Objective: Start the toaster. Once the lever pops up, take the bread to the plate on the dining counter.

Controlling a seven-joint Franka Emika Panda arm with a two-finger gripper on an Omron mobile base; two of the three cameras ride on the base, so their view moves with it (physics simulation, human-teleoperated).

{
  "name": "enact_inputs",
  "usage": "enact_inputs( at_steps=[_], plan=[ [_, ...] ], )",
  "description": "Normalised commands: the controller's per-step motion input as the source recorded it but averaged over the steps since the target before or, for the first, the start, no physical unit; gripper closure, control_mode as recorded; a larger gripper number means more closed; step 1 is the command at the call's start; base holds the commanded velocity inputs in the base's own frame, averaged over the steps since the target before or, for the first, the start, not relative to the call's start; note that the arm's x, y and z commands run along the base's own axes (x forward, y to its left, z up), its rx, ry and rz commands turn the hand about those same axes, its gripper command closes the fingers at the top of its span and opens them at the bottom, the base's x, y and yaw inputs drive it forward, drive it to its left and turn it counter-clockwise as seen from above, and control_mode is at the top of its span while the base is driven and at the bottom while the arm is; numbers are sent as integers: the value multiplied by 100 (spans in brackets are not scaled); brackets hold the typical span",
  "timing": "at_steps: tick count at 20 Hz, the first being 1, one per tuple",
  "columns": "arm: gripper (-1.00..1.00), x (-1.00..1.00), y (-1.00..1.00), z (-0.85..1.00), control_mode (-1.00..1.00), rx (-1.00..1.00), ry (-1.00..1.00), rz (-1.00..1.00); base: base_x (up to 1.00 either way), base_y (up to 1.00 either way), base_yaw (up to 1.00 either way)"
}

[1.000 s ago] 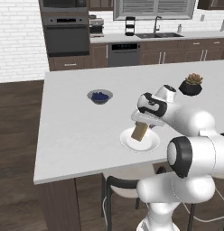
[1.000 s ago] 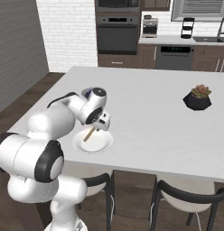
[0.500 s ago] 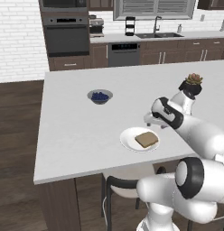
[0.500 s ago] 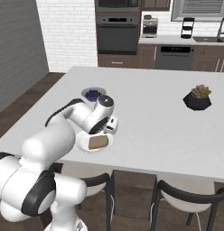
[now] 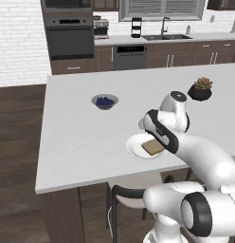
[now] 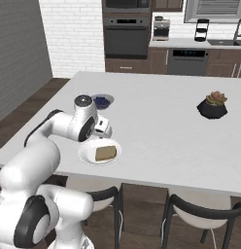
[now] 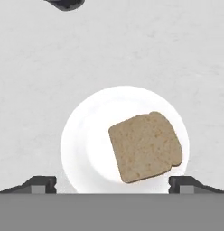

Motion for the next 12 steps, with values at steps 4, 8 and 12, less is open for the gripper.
enact_inputs(
  at_steps=[4, 8, 12],
  plan=[
    [-100, -18, 18, 77, -100, -7, 8, -7, 0, 0, 0],
    [-100, -76, 10, 84, -100, -7, 3, -8, 0, 0, 0],
    [-100, -60, -13, 91, -100, 0, 2, -2, 0, 0, 0]
  ],
)
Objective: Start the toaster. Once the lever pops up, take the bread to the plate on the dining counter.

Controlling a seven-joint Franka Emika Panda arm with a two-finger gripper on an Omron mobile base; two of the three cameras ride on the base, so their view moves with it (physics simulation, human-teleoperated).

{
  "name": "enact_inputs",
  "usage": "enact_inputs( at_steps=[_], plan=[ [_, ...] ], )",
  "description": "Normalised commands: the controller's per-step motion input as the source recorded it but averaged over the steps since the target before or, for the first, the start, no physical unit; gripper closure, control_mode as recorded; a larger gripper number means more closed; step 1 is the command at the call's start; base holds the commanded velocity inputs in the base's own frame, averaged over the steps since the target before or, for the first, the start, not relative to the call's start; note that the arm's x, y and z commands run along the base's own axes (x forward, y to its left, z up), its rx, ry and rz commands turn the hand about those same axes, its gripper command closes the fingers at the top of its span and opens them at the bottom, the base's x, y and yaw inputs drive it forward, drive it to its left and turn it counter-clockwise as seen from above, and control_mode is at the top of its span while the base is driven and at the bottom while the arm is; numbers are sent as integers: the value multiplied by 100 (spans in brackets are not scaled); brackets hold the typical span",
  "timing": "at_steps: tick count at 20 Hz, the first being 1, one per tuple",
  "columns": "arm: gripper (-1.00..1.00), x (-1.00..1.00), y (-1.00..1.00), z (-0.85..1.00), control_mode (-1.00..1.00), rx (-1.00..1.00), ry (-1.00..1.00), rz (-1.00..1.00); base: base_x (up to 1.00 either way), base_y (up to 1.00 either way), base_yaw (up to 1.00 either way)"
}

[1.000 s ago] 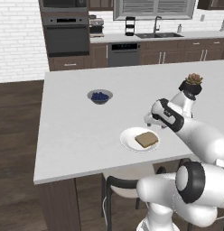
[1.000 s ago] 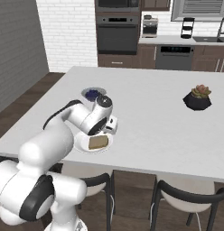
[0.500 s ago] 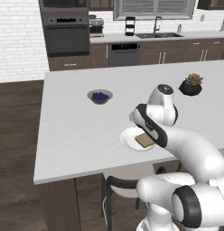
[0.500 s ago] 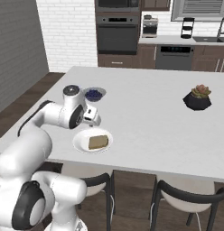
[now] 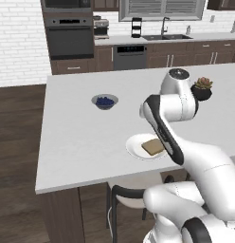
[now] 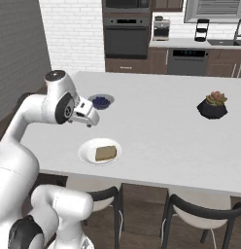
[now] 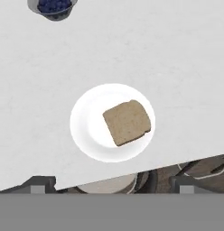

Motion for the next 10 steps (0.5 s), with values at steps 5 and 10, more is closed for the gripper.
enact_inputs(
  at_steps=[5, 10],
  plan=[
    [-100, -88, -29, 71, -100, 2, 0, 0, 0, 0, 0],
    [-100, -100, 0, 19, -100, 0, 0, 10, 0, 0, 0]
  ],
)
